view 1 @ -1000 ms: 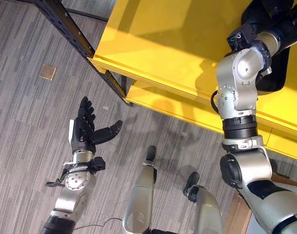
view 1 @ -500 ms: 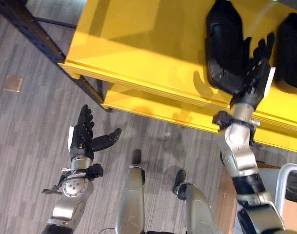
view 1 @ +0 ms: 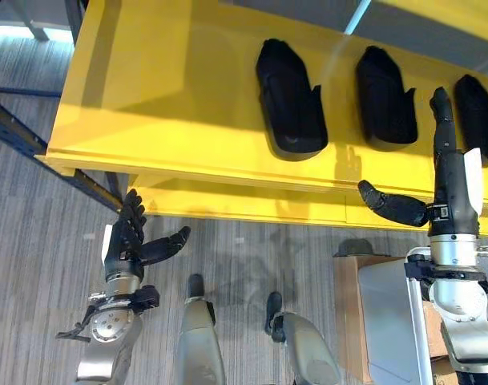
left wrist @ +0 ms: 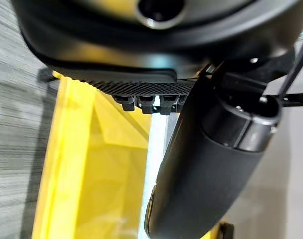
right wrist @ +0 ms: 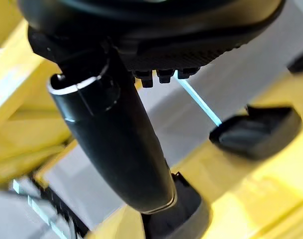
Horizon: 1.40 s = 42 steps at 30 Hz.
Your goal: Move parts from the plastic box to the shelf.
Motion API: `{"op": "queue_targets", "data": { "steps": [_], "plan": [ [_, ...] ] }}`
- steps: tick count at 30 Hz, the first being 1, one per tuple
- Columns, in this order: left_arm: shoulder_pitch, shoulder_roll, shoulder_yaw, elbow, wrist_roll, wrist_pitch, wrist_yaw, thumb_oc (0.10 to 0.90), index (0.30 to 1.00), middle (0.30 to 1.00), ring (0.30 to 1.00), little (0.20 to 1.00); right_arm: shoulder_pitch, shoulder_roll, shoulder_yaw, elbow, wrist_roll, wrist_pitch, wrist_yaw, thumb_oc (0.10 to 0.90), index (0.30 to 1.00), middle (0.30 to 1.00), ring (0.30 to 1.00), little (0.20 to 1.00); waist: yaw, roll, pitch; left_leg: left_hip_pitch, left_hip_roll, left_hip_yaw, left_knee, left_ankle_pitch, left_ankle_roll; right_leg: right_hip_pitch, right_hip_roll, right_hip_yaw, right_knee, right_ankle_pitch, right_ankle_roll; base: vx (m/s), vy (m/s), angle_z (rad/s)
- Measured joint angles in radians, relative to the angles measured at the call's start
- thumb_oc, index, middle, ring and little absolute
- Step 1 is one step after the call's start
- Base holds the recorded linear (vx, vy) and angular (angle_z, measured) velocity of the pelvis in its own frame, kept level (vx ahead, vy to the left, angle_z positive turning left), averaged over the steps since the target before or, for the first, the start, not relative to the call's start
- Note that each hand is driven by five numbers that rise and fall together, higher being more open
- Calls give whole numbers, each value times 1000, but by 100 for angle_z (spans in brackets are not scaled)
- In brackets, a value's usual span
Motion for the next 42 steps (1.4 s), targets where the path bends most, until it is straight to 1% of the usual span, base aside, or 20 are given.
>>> {"op": "queue_targets", "data": {
  "steps": [1,3,4,5,6,8,9,10,11,12,15,17,19,21,24,26,28,30,36,42],
  "plan": [
    [-1,0,-4,0,30,0,-30,900,1000,1000,1000,1000,-3,-57,5,-9,-84,-16,47,900,1000,1000,1000,1000,-5,1,-38,3,1,2,1,-4,-1,3,0,2,-4,0,0,39,-19,-6],
    [-6,-1,-5,0,31,0,-47,900,1000,1000,1000,1000,-12,-92,9,-9,-132,-20,66,900,1000,1000,1000,1000,-7,2,-51,9,2,3,0,-5,-1,9,1,2,-5,0,0,29,-20,-3],
    [-3,-1,-4,0,30,0,-59,900,1000,1000,1000,1000,-35,-169,35,-2,-202,-19,72,900,1000,1000,1000,1000,0,4,-58,21,2,8,1,-10,4,19,0,6,-5,0,0,8,-15,-7],
    [-1,1,-6,0,30,0,-64,900,1000,1000,1000,1000,-53,-215,52,1,-237,-24,82,900,1000,1000,1000,1000,-4,5,-62,26,4,13,1,-10,4,21,0,11,-5,0,0,-5,-11,-10],
    [0,1,-9,0,30,0,-66,900,1000,1000,1000,1000,-65,-227,62,2,-261,-36,92,900,1000,1000,1000,1000,-1,6,-69,31,4,15,-1,-10,5,22,0,13,-5,0,0,5,-13,-10],
    [-1,0,-13,9,30,0,-67,900,1000,1000,1000,1000,-146,-270,134,16,-280,-40,118,900,1000,1000,1000,1000,0,9,-72,43,5,23,-1,-12,6,26,0,23,1,-1,-1,0,-8,-11],
    [-8,0,-21,19,30,0,-71,900,1000,1000,1000,1000,-192,-285,167,40,-292,-54,127,900,1000,1000,1000,1000,-1,12,-75,46,6,26,-2,-12,6,26,0,28,2,-1,-2,-18,-9,-8],
    [-16,-1,-29,26,30,0,-81,900,1000,1000,1000,1000,-208,-282,179,44,-298,-56,134,900,1000,1000,1000,1000,0,16,-79,46,6,25,-2,-12,6,26,0,28,4,-2,-4,0,0,0],
    [-10,0,-32,25,29,0,-92,900,1000,1000,1000,1000,-224,-286,195,45,-302,-59,146,900,1000,1000,1000,1000,10,21,-82,46,5,24,-3,-11,7,26,0,27,7,-4,-6,-37,-13,1],
    [-6,1,-34,34,28,0,-90,900,1000,1000,1000,1000,-281,-296,253,76,-306,-55,153,900,1000,1000,1000,1000,-1,22,-86,49,5,26,-2,-11,6,26,-1,30,10,-4,-6,0,0,0],
    [-10,-1,-49,47,29,4,-108,900,1000,1000,1000,1000,-330,-291,313,132,-316,-49,185,900,1000,1000,1000,1000,7,32,-94,49,4,26,-4,-12,2,24,-1,30,15,-5,-6,0,0,0],
    [-6,-1,-50,54,28,6,-108,900,1000,1000,1000,1000,-376,-290,384,185,-316,-43,207,900,1000,1000,1000,1000,6,40,-98,48,3,27,-4,-12,1,20,-2,31,21,-7,-7,-33,-11,0],
    [-8,-1,-50,67,27,8,-108,900,1000,1000,1000,1000,-402,-257,424,236,-317,-34,232,900,1000,1000,1000,1000,7,52,-101,48,0,27,-4,-9,5,15,-7,31,33,-13,-7,-37,-11,2],
    [-8,-4,-50,68,26,12,-107,900,1000,1000,1000,1000,-402,-242,430,241,-317,-17,239,900,1000,1000,1000,1000,7,64,-102,48,-7,26,-5,-6,8,7,-14,31,51,-22,-6,-35,-10,4],
    [-14,-16,-50,68,26,12,-107,900,1000,1000,1000,1000,-433,-231,460,272,-317,-13,240,900,1000,1000,1000,1000,7,81,-101,50,-8,26,-4,-6,8,3,-17,31,64,-29,-7,-22,-3,1],
    [-17,-31,-49,68,23,12,-106,900,1000,1000,1000,1000,-445,-214,465,285,-317,-8,243,900,1000,1000,1000,1000,9,88,-101,48,-8,27,-3,-5,6,-5,-18,32,79,-33,-5,-52,-3,0],
    [-17,-35,-59,69,21,12,-109,900,1000,1000,1000,1000,-474,-203,491,317,-321,3,243,900,1000,1000,1000,1000,8,94,-99,47,-8,26,-1,-3,3,-16,-18,35,104,-50,-13,-43,-6,1],
    [-16,-36,-65,69,21,12,-109,900,1000,1000,1000,1000,-474,-197,494,317,-346,7,243,900,1000,1000,1000,1000,8,99,-97,41,-8,24,0,-1,-1,-31,-19,37,123,-59,-19,-16,-1,0],
    [-18,-40,-86,70,20,12,-117,900,1000,1000,1000,1000,-474,-174,496,355,-394,25,244,900,1000,1000,1000,1000,7,131,-80,31,-7,21,10,1,-3,-50,-19,38,155,-72,-23,-5,0,0],
    [-19,-45,-87,76,20,12,-129,900,1000,1000,1000,1000,-470,-144,496,358,-435,26,243,900,1000,1000,1000,1000,5,136,-70,14,-7,21,14,5,-6,-76,-20,40,177,-76,-25,0,0,0]
  ]
}}
